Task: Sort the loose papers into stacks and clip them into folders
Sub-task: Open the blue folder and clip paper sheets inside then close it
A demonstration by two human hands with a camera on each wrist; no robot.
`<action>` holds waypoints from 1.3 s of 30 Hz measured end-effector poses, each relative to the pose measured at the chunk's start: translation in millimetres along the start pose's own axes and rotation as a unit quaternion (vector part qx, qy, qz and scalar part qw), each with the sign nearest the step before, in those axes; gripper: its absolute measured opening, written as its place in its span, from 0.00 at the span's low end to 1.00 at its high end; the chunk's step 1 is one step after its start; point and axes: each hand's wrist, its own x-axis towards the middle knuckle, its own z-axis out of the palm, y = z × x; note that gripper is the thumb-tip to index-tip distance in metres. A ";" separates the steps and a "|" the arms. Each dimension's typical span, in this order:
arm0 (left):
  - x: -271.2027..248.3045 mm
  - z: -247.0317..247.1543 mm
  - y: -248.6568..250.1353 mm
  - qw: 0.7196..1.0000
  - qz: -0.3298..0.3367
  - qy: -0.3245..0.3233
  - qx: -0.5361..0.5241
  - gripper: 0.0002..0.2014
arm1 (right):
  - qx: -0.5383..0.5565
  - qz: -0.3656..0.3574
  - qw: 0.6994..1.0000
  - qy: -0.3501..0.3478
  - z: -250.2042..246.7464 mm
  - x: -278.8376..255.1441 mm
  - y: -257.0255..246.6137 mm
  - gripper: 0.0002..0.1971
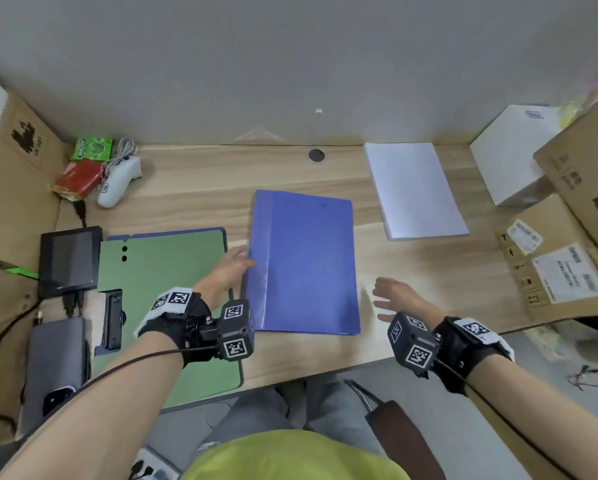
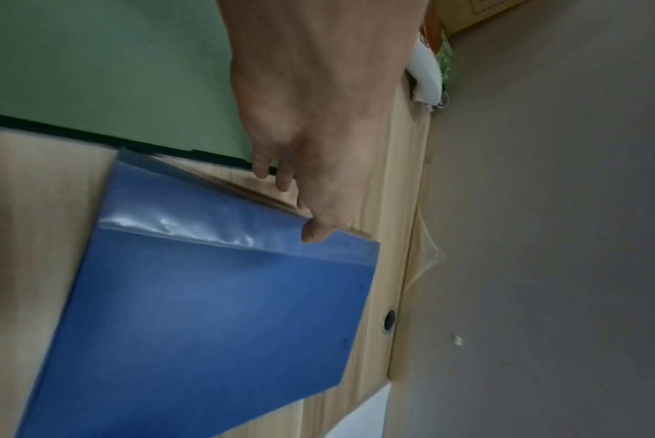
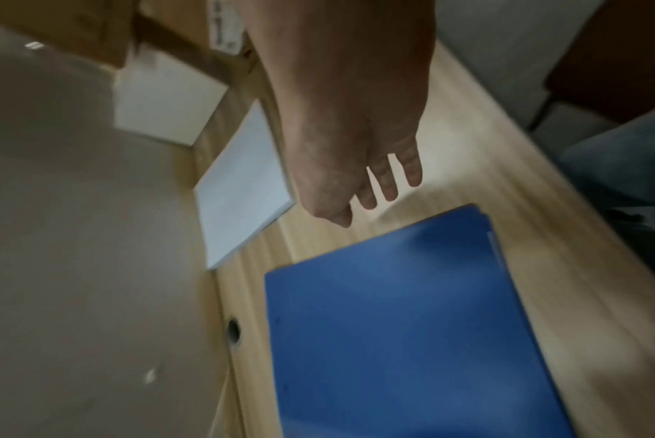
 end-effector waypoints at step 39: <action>80.4 81.0 52.6 0.978 0.057 0.096 -0.174 0.26 | 0.124 0.015 0.990 -0.073 -25.5 78.3 -61.5 0.07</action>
